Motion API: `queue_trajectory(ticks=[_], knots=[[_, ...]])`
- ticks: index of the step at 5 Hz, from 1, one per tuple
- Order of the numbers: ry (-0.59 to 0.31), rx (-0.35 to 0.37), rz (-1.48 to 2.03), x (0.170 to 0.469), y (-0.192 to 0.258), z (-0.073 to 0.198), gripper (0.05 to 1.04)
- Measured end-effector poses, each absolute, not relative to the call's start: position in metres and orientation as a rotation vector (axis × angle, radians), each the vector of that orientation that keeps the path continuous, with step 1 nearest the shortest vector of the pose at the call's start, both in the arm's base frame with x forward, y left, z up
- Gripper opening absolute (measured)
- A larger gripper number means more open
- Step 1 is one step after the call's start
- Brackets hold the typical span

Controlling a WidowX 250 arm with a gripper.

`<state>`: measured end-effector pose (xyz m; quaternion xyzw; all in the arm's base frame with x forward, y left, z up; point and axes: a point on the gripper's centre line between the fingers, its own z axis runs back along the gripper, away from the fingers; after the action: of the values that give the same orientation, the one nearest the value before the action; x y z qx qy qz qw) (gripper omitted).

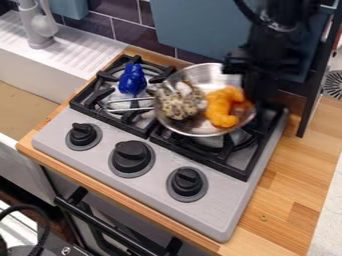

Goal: Put the silver pot in the right burner

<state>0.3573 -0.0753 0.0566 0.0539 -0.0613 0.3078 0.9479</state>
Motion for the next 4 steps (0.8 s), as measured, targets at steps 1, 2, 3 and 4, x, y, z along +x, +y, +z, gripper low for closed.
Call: queue_trajectory(ticks=[1,2,3,4], knots=[[-0.112,0.063,0.632,0.352,-0.074,0.047,0.547],[-0.17,-0.031,0.632,0.351,-0.07,0.062,0.837],[-0.202,-0.09,0.629,0.345,-0.062,0.073,1.001],[-0.208,-0.153,0.633,0.343,-0.049,0.089,1.001]])
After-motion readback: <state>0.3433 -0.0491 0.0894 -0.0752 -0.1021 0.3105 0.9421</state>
